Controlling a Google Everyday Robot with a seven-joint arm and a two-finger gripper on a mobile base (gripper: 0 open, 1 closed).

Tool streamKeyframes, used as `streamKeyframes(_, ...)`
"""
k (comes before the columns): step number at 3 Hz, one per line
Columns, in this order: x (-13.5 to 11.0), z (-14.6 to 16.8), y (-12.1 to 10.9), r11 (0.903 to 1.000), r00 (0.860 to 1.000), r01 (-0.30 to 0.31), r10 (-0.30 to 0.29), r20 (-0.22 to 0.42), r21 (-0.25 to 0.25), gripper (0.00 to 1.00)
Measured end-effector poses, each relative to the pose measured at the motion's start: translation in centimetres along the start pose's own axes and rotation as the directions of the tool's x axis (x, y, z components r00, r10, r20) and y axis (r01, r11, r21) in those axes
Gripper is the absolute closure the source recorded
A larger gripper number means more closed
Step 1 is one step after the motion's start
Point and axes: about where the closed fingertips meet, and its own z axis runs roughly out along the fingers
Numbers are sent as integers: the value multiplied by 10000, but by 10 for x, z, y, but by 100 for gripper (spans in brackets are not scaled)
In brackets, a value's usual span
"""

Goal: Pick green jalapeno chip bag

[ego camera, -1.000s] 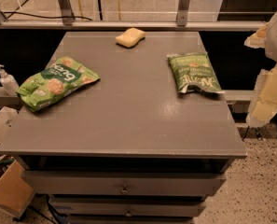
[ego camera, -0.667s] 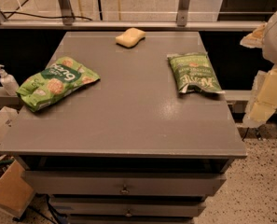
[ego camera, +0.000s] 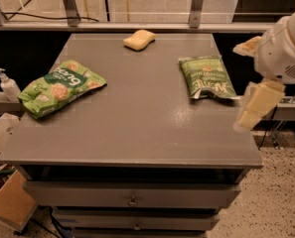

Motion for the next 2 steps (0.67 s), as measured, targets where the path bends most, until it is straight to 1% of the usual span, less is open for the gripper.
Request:
streamKeyframes(1, -5, 33, -27, 9993, 9987, -7, -11, 504, 372, 0)
streamKeyframes(2, -9, 64, -59, 9973, 9971, -120, 66, 754, 720, 0)
